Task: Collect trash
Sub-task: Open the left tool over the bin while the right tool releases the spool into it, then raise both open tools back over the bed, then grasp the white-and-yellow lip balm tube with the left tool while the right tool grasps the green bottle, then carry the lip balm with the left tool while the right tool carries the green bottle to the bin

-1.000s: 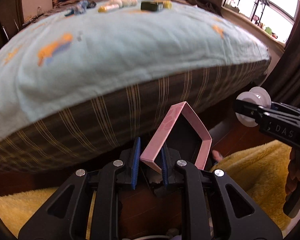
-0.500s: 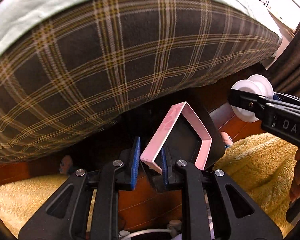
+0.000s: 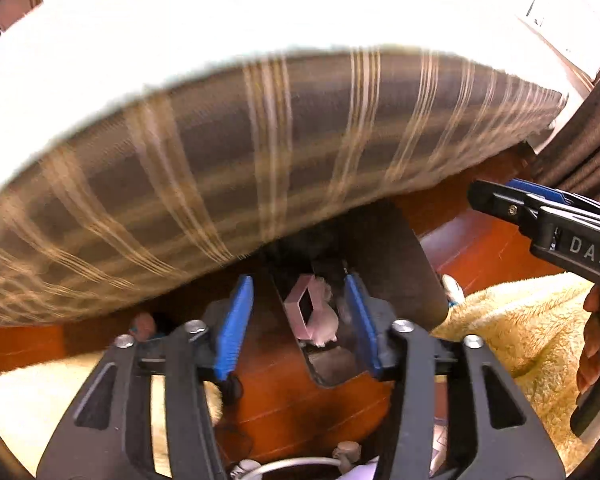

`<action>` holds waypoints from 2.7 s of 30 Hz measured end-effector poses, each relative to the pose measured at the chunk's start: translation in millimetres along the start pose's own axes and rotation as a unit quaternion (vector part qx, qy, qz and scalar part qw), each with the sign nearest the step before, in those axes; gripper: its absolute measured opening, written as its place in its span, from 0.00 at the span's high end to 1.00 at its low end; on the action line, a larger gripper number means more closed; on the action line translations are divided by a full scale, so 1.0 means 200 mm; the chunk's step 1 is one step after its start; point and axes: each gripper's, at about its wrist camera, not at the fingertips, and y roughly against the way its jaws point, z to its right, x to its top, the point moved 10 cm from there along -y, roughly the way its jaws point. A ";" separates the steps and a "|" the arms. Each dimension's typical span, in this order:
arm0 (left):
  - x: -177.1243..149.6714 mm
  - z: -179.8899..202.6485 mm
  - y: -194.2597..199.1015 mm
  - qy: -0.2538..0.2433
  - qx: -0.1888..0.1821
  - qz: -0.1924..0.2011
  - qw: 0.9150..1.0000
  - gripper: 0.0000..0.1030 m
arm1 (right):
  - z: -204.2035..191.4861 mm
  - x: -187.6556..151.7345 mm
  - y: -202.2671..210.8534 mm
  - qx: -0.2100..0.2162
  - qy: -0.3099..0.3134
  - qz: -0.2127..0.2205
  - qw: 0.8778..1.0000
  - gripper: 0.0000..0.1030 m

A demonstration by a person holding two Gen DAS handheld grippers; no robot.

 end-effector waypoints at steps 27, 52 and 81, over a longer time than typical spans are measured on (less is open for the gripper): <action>0.86 -0.42 0.37 0.005 0.037 0.124 0.992 0.39 | -0.27 0.91 0.15 0.035 0.013 0.128 0.991 0.24; 1.52 -0.42 -0.05 -0.016 -0.011 0.102 0.995 0.75 | -0.33 1.38 -0.33 -0.021 -0.029 0.095 0.995 0.35; 0.63 0.01 0.49 -0.029 -0.044 0.122 0.991 0.82 | -0.10 0.53 0.27 0.007 -0.006 0.118 0.993 0.52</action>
